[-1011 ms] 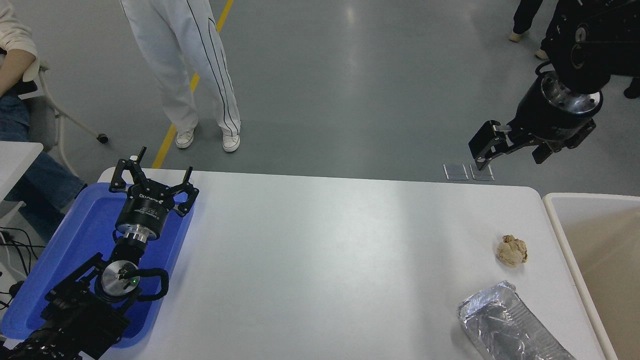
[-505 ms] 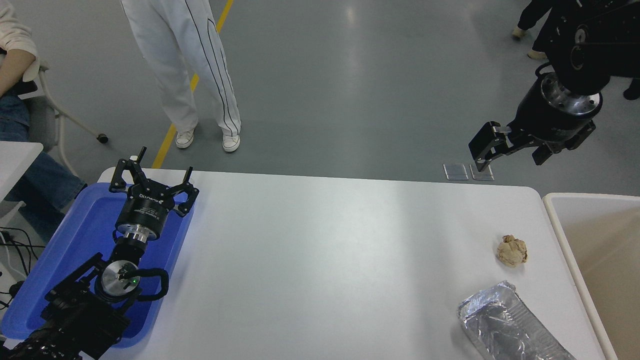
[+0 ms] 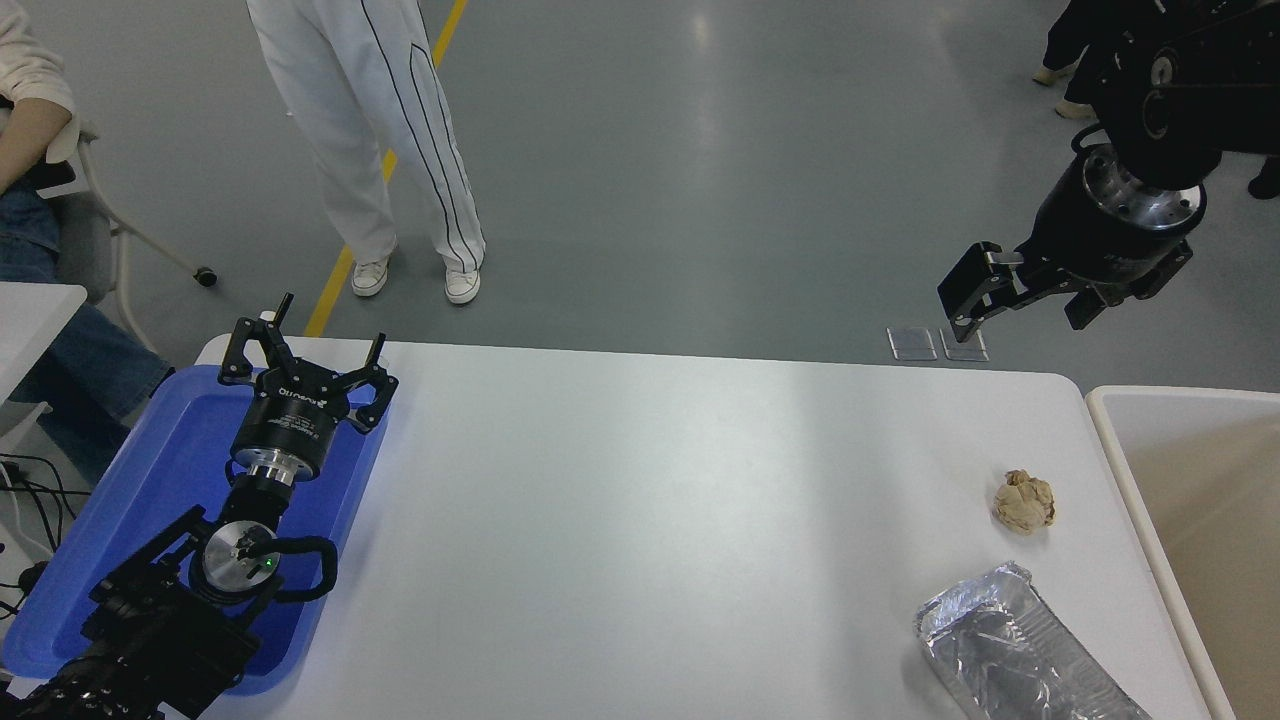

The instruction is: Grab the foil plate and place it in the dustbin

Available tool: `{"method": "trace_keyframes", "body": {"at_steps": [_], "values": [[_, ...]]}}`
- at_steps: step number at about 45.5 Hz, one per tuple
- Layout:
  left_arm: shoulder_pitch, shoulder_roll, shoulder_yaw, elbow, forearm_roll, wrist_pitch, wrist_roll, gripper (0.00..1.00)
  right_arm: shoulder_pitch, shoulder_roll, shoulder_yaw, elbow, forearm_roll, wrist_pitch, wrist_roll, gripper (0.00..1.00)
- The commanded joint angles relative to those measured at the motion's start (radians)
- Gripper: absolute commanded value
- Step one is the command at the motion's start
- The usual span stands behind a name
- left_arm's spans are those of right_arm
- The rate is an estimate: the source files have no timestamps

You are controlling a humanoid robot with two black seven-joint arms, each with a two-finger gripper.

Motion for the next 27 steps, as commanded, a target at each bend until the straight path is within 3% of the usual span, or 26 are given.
{"method": "trace_keyframes", "body": {"at_steps": [1, 12, 20, 27], "values": [[0.000, 0.000, 0.000, 0.000, -0.001, 0.000, -0.002, 1.00, -0.002, -0.006, -0.009, 0.002, 0.000, 0.000, 0.000, 1.00], [0.002, 0.000, 0.000, 0.000, -0.001, 0.000, -0.002, 1.00, -0.003, -0.016, -0.012, 0.002, 0.000, 0.000, 0.000, 1.00], [0.002, 0.000, 0.000, 0.000, -0.001, 0.000, -0.002, 1.00, -0.061, -0.089, -0.003, 0.005, -0.025, 0.000, -0.001, 1.00], [0.002, 0.000, 0.000, 0.000, -0.001, 0.000, -0.002, 1.00, -0.143, -0.103, 0.038, -0.006, -0.155, 0.000, -0.003, 1.00]]}}
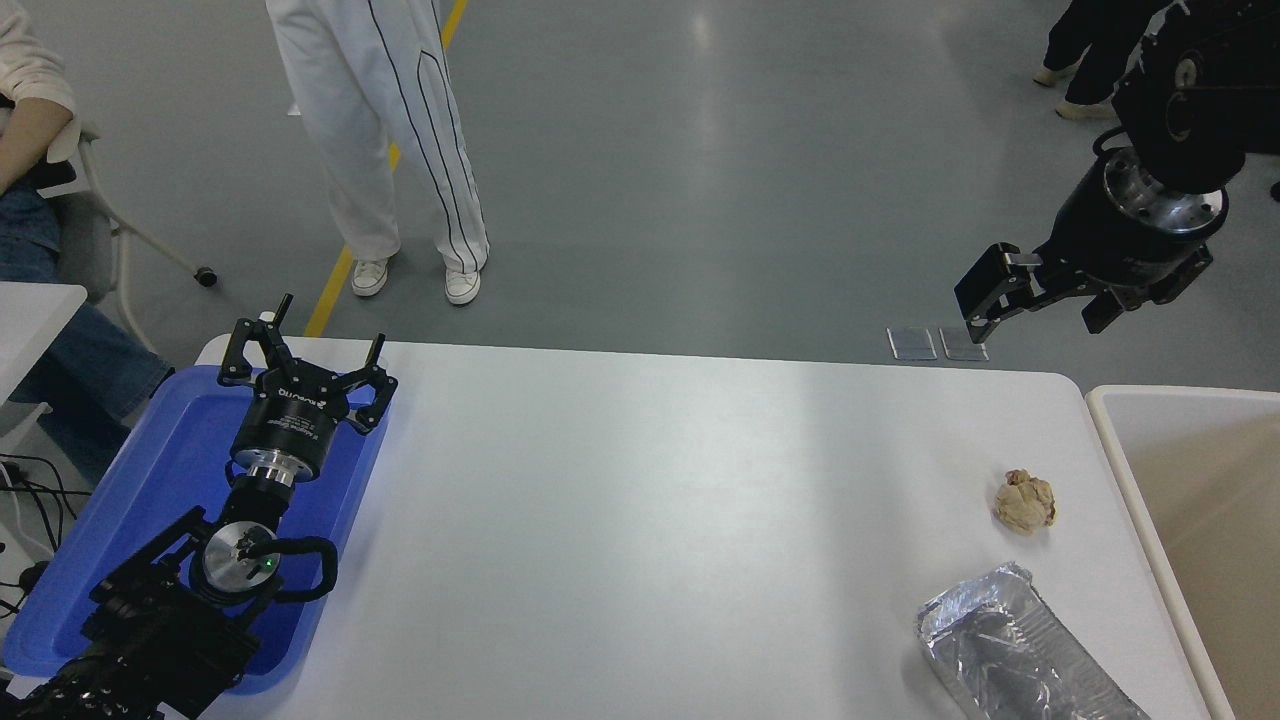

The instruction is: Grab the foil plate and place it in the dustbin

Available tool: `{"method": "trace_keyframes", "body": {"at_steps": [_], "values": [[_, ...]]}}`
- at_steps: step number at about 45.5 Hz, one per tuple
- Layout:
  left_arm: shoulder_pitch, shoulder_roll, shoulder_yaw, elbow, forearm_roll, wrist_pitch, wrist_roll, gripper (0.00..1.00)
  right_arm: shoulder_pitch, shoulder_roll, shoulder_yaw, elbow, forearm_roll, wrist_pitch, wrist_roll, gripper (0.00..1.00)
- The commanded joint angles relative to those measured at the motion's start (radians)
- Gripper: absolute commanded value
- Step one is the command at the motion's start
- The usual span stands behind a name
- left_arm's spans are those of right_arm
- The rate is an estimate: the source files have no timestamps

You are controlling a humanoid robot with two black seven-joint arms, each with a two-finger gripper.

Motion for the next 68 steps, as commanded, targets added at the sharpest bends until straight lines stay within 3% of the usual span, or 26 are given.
{"method": "trace_keyframes", "body": {"at_steps": [1, 13, 26, 35, 56, 68], "values": [[0.000, 0.000, 0.000, 0.000, 0.000, 0.000, 0.000, 1.00, -0.090, -0.048, 0.052, -0.008, -0.138, 0.000, -0.002, 1.00], [0.000, 0.000, 0.000, 0.000, 0.000, 0.000, 0.000, 1.00, -0.258, -0.249, 0.245, -0.004, -0.403, 0.000, 0.000, 1.00], [0.000, 0.000, 0.000, 0.000, 0.000, 0.000, 0.000, 1.00, -0.396, -0.344, 0.221, 0.007, -0.416, 0.000, -0.002, 1.00], [0.000, 0.000, 0.000, 0.000, 0.000, 0.000, 0.000, 1.00, -0.483, -0.359, 0.222, 0.005, -0.442, -0.070, 0.000, 1.00], [0.000, 0.000, 0.000, 0.000, 0.000, 0.000, 0.000, 1.00, -0.666, -0.344, 0.319, 0.004, -0.679, -0.324, 0.000, 1.00], [0.000, 0.000, 0.000, 0.000, 0.000, 0.000, 0.000, 1.00, -0.721, -0.326, 0.354, -0.005, -0.650, -0.425, -0.002, 0.98]]}}
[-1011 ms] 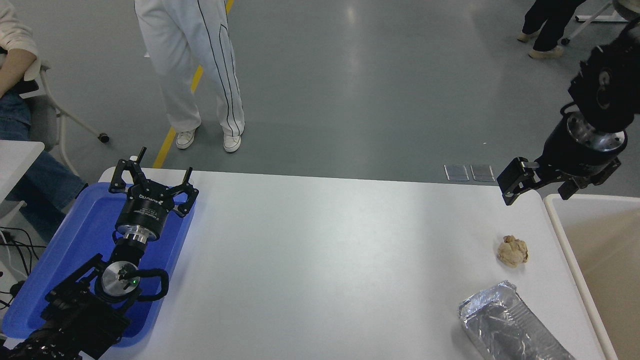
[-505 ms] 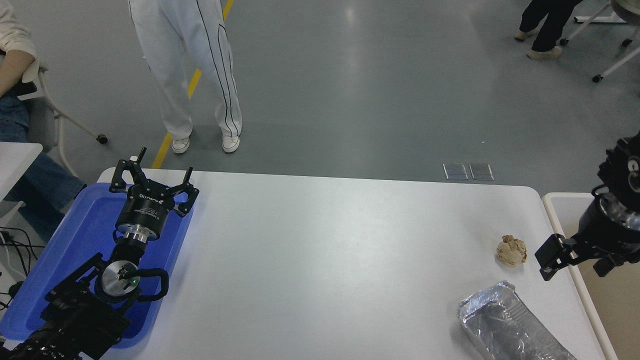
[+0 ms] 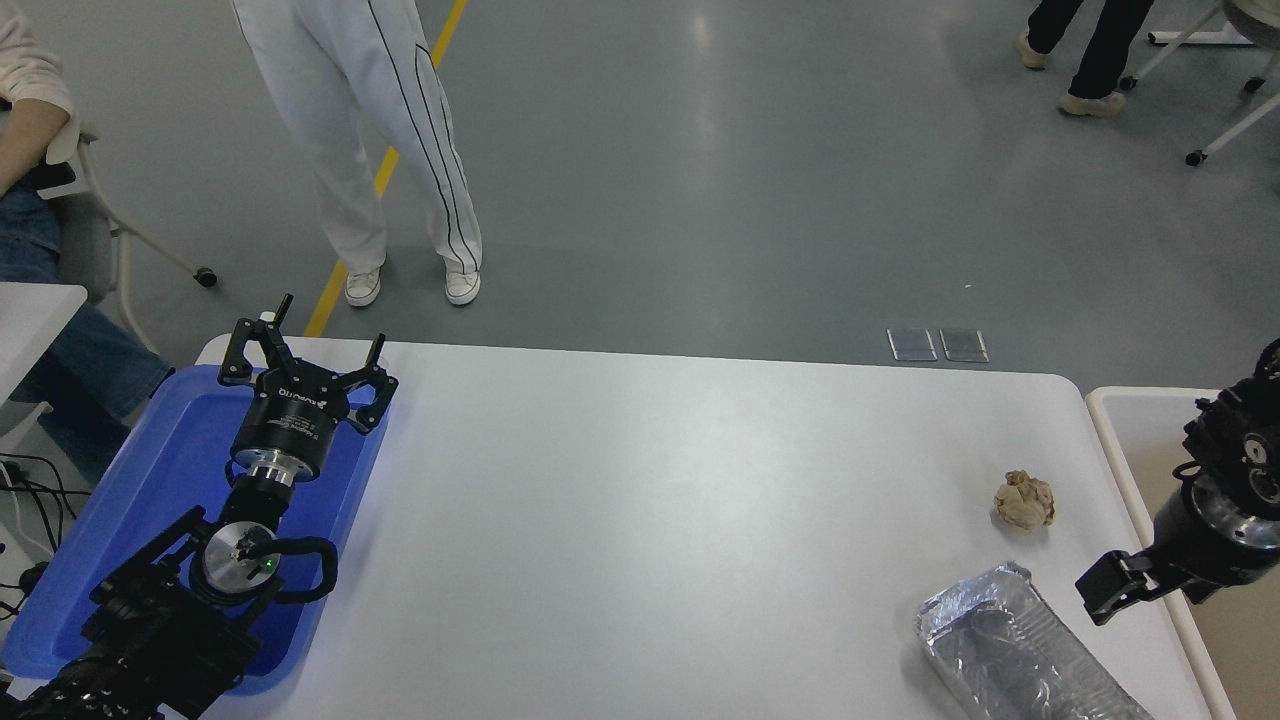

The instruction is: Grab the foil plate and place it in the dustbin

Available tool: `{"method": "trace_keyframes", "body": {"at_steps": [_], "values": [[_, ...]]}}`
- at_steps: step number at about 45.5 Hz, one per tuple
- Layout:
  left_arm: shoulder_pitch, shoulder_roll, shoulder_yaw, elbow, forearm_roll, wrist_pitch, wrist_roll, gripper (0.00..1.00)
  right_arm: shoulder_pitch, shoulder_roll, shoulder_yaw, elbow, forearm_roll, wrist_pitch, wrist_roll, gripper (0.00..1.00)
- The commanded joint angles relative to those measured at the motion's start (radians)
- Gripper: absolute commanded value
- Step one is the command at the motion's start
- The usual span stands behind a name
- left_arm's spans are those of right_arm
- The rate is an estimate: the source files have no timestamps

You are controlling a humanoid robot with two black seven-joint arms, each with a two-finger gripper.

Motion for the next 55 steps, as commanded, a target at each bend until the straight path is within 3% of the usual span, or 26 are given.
{"method": "trace_keyframes", "body": {"at_steps": [1, 25, 32, 36, 46, 48, 51, 55], "values": [[0.000, 0.000, 0.000, 0.000, 0.000, 0.000, 0.000, 1.00, -0.068, 0.008, 0.045, -0.007, 0.001, -0.090, -0.001, 0.98], [0.000, 0.000, 0.000, 0.000, 0.000, 0.000, 0.000, 1.00, -0.200, 0.009, 0.062, -0.047, -0.009, -0.167, 0.001, 0.92], [0.000, 0.000, 0.000, 0.000, 0.000, 0.000, 0.000, 1.00, -0.223, 0.011, 0.062, -0.070, -0.006, -0.173, -0.001, 0.88], [0.000, 0.000, 0.000, 0.000, 0.000, 0.000, 0.000, 1.00, -0.244, 0.011, 0.065, -0.087, -0.005, -0.176, -0.001, 0.79], [0.000, 0.000, 0.000, 0.000, 0.000, 0.000, 0.000, 1.00, -0.301, 0.032, 0.078, -0.128, 0.009, -0.231, -0.001, 0.78], [0.000, 0.000, 0.000, 0.000, 0.000, 0.000, 0.000, 1.00, -0.307, 0.032, 0.078, -0.132, 0.009, -0.240, -0.002, 0.74], [0.000, 0.000, 0.000, 0.000, 0.000, 0.000, 0.000, 1.00, -0.316, 0.032, 0.078, -0.133, 0.009, -0.243, -0.002, 0.59], [0.000, 0.000, 0.000, 0.000, 0.000, 0.000, 0.000, 1.00, -0.318, 0.032, 0.078, -0.133, 0.011, -0.243, -0.002, 0.52]]}}
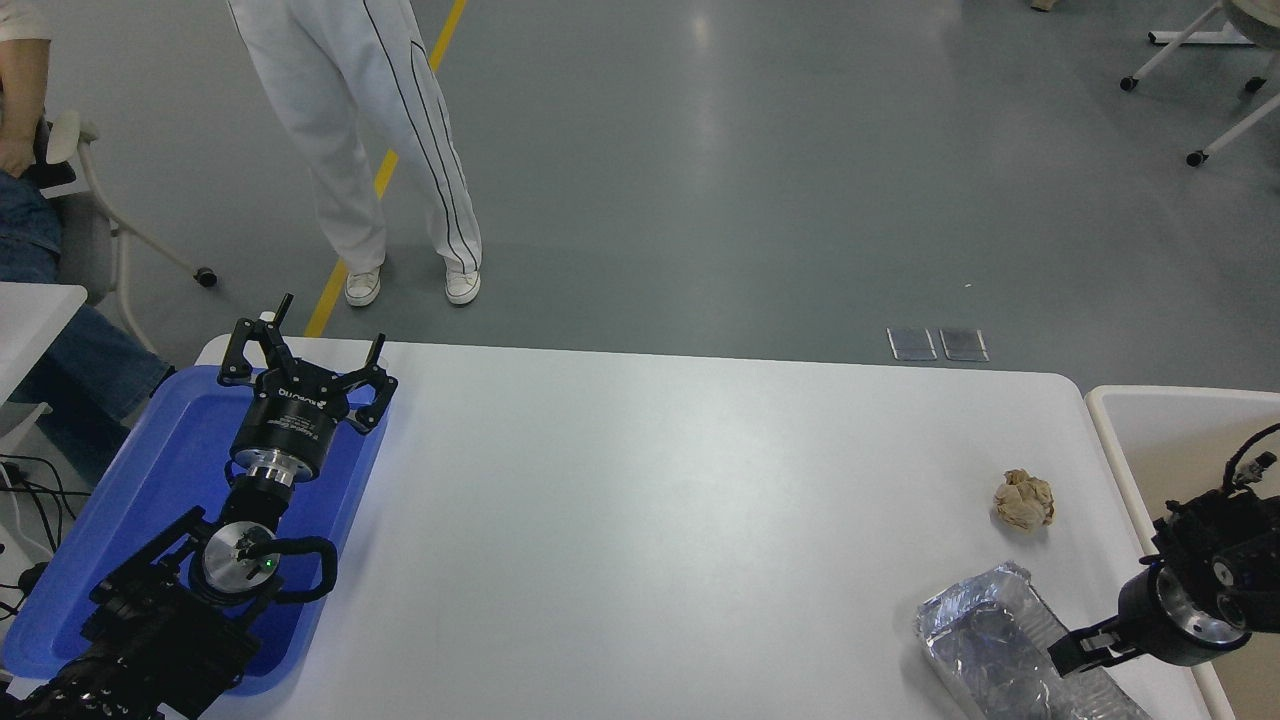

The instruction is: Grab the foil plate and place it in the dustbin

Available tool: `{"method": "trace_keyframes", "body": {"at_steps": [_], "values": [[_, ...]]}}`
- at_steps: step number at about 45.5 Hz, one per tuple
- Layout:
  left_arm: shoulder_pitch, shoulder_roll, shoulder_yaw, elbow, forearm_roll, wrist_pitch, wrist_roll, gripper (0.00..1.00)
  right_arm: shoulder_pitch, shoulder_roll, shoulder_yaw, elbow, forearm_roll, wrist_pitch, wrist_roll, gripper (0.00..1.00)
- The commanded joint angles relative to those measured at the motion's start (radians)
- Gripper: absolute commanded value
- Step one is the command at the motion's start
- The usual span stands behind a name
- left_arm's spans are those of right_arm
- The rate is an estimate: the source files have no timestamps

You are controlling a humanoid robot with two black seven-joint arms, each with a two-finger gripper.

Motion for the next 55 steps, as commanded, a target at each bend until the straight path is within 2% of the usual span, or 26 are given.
{"method": "trace_keyframes", "body": {"at_steps": [1, 6, 17, 27, 40, 45, 55], "values": [[0.000, 0.000, 0.000, 0.000, 0.000, 0.000, 0.000, 1.00, -0.032, 0.006, 0.004, -0.017, 0.005, -0.026, -0.001, 0.49], [0.000, 0.000, 0.000, 0.000, 0.000, 0.000, 0.000, 1.00, -0.034, 0.007, 0.004, -0.017, 0.005, -0.025, -0.001, 0.42], [0.000, 0.000, 0.000, 0.000, 0.000, 0.000, 0.000, 1.00, -0.037, 0.010, 0.004, -0.016, 0.053, -0.011, -0.010, 0.00], [0.000, 0.000, 0.000, 0.000, 0.000, 0.000, 0.000, 1.00, -0.032, 0.010, 0.002, -0.014, 0.176, 0.058, -0.015, 0.00], [0.000, 0.000, 0.000, 0.000, 0.000, 0.000, 0.000, 1.00, 0.023, -0.014, -0.001, 0.032, 0.189, 0.073, -0.013, 0.00], [0.000, 0.000, 0.000, 0.000, 0.000, 0.000, 0.000, 1.00, 0.110, -0.098, -0.009, 0.103, 0.188, 0.127, -0.013, 0.00], [0.000, 0.000, 0.000, 0.000, 0.000, 0.000, 0.000, 1.00, 0.308, -0.158, -0.071, 0.123, 0.185, 0.346, -0.015, 0.00]]}}
